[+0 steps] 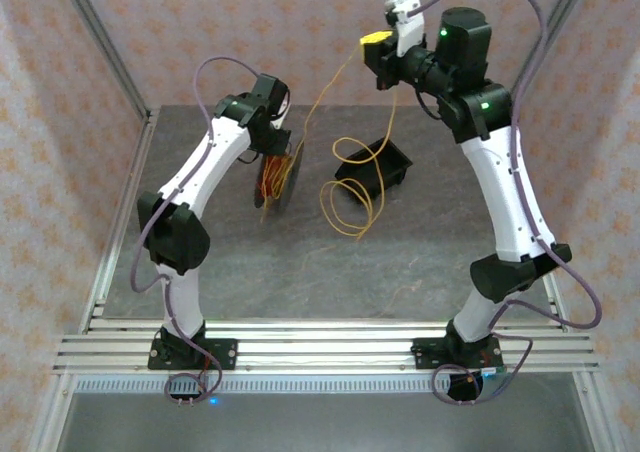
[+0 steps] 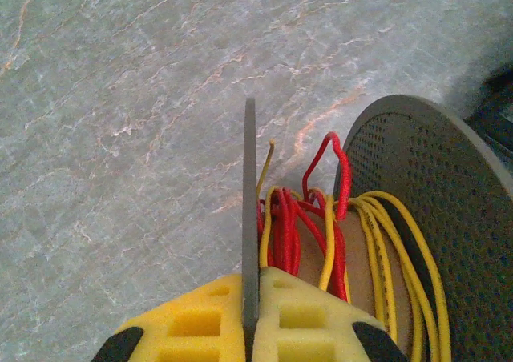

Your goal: Wrap the cables

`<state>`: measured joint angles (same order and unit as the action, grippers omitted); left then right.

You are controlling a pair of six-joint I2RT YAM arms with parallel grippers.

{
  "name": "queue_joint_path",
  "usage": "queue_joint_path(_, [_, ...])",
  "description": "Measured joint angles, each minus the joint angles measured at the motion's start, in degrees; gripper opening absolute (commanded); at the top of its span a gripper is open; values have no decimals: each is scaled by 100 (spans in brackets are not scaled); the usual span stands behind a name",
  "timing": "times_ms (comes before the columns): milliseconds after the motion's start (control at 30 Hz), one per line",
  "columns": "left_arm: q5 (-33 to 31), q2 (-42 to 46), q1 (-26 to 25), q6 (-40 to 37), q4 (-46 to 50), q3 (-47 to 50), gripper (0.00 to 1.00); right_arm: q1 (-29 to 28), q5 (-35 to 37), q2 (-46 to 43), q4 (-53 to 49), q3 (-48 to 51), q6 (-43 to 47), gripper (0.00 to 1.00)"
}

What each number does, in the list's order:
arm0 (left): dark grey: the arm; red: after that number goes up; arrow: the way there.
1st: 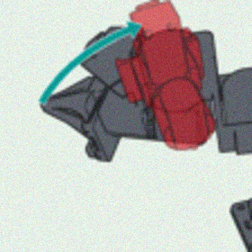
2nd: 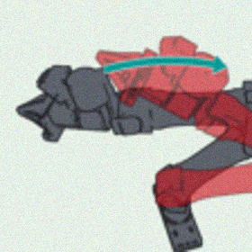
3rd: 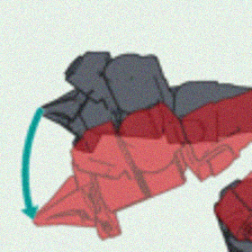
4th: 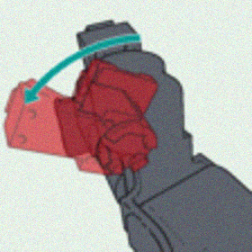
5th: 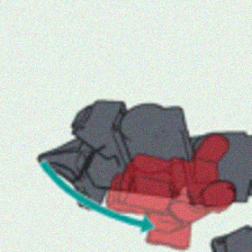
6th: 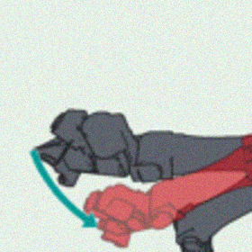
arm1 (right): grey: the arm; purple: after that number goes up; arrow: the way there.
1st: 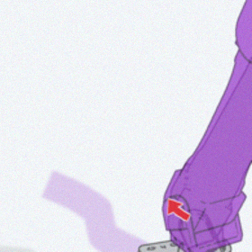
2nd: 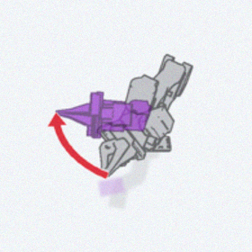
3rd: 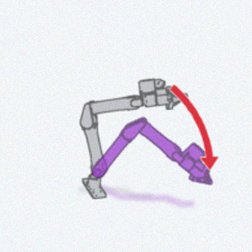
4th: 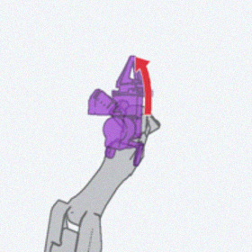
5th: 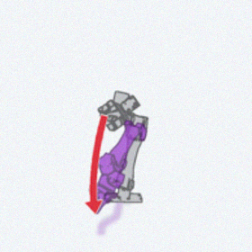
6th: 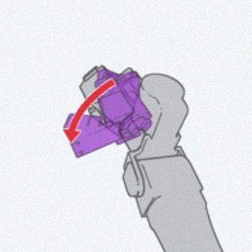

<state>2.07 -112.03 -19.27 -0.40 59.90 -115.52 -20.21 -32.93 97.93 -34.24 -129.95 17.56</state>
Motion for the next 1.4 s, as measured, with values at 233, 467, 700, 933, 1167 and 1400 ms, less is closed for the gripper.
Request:
queue_joint_path(233, [487,955,-79,-516,-435,807,0,546,44,553,-479,-809,-210,0])
queue_joint_path(467, [820,1609,-98,-833,-492,1189,0,789,501,1005,-848,-929,-195,0])
queue_joint_path(700, [1193,1897,-72,-911,-323,1207,0,914,962,1067,-986,-328,-39,0])
queue_joint_path(933, [2055,1932,595,-612,52,721,0,938,1156,1056,-988,291,74,0])
queue_joint_path(1167, [3410,2234,1587,31,-57,417,0,938,1134,732,-949,551,72,0])
queue_joint_path(1400, [5034,2754,2597,1266,-1064,695,0,866,885,365,-883,1027,66,0])
